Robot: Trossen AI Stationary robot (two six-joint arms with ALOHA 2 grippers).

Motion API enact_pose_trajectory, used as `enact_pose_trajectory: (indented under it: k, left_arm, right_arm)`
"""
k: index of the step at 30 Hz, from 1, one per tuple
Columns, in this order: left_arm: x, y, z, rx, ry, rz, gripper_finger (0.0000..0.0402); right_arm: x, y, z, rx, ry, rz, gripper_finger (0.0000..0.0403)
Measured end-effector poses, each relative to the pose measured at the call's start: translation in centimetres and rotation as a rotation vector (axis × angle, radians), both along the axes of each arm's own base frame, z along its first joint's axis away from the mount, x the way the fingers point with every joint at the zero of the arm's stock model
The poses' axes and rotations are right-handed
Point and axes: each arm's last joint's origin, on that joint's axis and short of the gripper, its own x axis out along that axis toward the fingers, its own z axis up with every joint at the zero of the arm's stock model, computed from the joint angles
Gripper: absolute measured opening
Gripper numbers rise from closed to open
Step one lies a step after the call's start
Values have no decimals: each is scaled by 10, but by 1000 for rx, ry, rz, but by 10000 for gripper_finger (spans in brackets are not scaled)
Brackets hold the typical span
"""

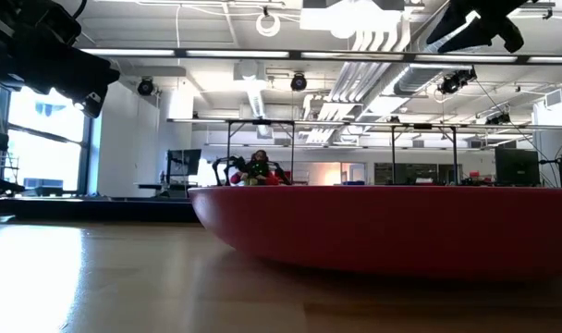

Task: Pick and place plate/cup/fork/spoon on tray
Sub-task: Put the brown spoon on the blue serving tray

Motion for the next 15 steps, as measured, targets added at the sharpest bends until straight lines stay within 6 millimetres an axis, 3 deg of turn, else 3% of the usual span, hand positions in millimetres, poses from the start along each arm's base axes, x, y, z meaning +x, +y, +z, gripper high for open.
enact_pose_trajectory:
  k: [7,15]
  left_arm:
    - [0,0,0,0,0,0,76]
    - [0,0,0,0,0,0,76]
  right_arm:
    - [31,-21,-5,163,84,33,184]
    - [56,-54,-20,374,146,75,190]
